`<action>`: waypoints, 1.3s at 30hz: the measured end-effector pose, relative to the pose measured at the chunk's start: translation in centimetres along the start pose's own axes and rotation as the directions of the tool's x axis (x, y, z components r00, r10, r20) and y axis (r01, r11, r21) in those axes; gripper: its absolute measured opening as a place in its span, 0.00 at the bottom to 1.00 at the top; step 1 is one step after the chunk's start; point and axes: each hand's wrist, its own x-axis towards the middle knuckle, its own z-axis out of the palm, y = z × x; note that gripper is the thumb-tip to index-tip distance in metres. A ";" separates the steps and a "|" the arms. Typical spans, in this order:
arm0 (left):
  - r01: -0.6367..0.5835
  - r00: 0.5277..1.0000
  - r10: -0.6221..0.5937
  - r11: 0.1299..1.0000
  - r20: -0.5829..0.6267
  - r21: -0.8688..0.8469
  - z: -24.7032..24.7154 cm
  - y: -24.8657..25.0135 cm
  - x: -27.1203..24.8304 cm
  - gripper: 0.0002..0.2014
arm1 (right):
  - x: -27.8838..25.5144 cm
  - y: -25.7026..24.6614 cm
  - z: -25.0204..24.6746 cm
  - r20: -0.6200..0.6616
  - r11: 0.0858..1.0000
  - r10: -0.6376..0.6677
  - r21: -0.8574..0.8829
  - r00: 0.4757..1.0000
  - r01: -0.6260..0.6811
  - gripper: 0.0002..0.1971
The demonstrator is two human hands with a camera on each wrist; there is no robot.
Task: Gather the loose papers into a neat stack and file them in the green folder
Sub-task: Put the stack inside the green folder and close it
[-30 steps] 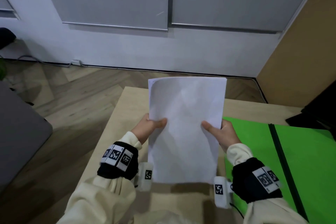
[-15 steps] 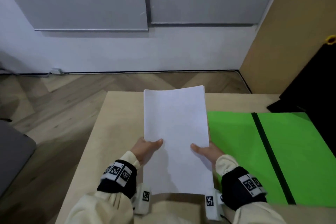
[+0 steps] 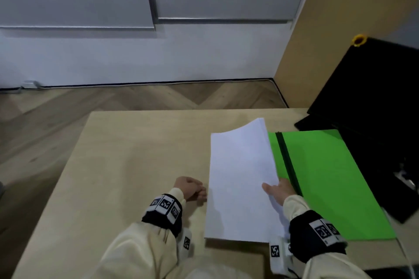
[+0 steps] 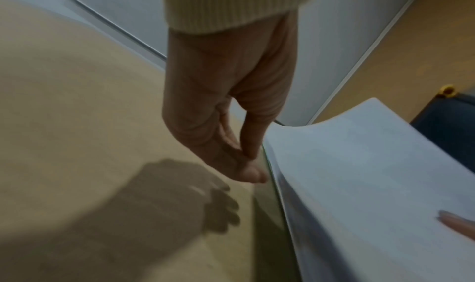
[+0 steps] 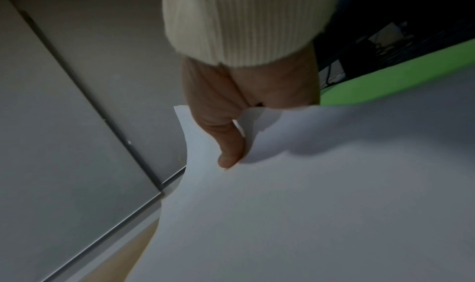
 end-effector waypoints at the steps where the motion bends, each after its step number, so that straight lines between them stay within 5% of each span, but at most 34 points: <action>1: 0.011 1.000 -0.011 1.000 -0.028 0.004 1.4 0.0 0.2 0.05 | 0.7 0.5 -1.8 -0.028 1.000 0.012 0.003 1.000 -0.012 0.31; 6: 0.051 0.991 -0.002 0.931 -0.135 0.361 8.2 0.2 1.0 0.17 | 3.8 3.8 -10.0 -0.136 0.998 0.053 0.023 0.989 -0.050 0.36; 10: 0.195 0.925 0.061 0.773 -0.376 0.604 13.5 0.2 0.4 0.47 | 5.3 6.3 -13.8 -0.163 0.993 0.115 0.010 0.980 -0.115 0.36; 14: 0.291 0.878 0.113 0.645 -0.465 0.707 16.5 -0.4 0.1 0.53 | 6.2 7.9 -15.6 -0.158 0.989 0.149 0.019 0.976 -0.148 0.37; 18: 0.317 0.887 0.024 0.694 -0.461 0.647 16.9 0.5 0.9 0.50 | 6.5 8.6 -16.8 -0.153 0.988 0.154 0.022 0.976 -0.153 0.36; 22: 0.155 0.960 -0.004 0.839 -0.279 0.521 15.7 1.1 1.3 0.37 | 6.8 8.8 -17.2 -0.142 0.987 0.158 0.054 0.977 -0.152 0.35; 26: -0.011 0.984 0.059 0.960 -0.166 0.279 12.2 2.0 0.7 0.27 | 7.2 8.3 -17.3 -0.158 0.994 0.113 0.032 0.981 -0.109 0.32; 32: -0.220 0.937 0.247 0.967 -0.248 0.129 4.1 4.9 -4.3 0.27 | 7.8 5.9 -14.3 -0.086 0.998 0.056 0.016 0.995 -0.055 0.27; 39: -0.249 0.882 0.292 0.955 -0.370 0.159 -4.2 6.0 -7.9 0.33 | 6.1 1.5 -6.2 0.037 1.000 0.003 0.018 0.999 -0.004 0.34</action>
